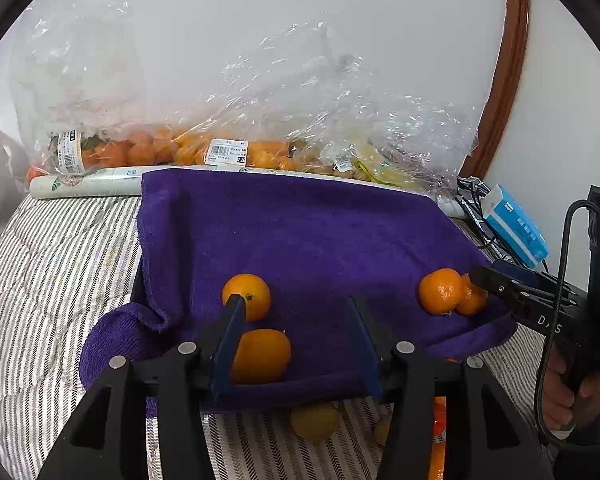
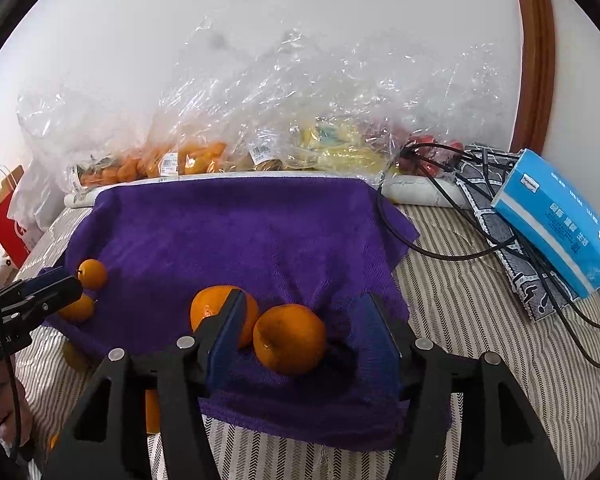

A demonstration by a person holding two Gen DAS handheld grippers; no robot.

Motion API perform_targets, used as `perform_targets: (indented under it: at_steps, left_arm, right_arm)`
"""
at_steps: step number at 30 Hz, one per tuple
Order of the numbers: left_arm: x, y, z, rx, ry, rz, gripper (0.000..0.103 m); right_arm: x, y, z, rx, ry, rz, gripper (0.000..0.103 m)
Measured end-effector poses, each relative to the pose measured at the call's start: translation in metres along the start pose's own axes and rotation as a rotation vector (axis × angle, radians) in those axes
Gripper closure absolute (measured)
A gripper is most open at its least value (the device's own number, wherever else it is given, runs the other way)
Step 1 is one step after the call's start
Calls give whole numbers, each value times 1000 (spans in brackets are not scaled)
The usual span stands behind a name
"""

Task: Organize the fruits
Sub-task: 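Lift both open tools up away from the oranges on the towel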

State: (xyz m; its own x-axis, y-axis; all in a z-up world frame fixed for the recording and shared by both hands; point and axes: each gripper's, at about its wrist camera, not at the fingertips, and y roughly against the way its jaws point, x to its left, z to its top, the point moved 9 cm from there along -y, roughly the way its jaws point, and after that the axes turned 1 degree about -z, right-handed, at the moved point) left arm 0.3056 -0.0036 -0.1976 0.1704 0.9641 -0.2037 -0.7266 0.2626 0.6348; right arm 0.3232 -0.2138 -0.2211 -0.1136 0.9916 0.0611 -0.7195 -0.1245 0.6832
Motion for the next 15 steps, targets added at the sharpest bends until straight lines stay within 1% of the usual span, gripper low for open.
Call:
perform_targets:
  at_steps: [5, 15]
  left_arm:
    - [-2, 1, 0, 0, -6, -2, 51]
    - [-4, 3, 1, -11, -12, -5, 51]
  right_arm:
    - [1, 1, 0, -5, 6, -3, 43]
    - [2, 1, 0, -5, 3, -1, 43]
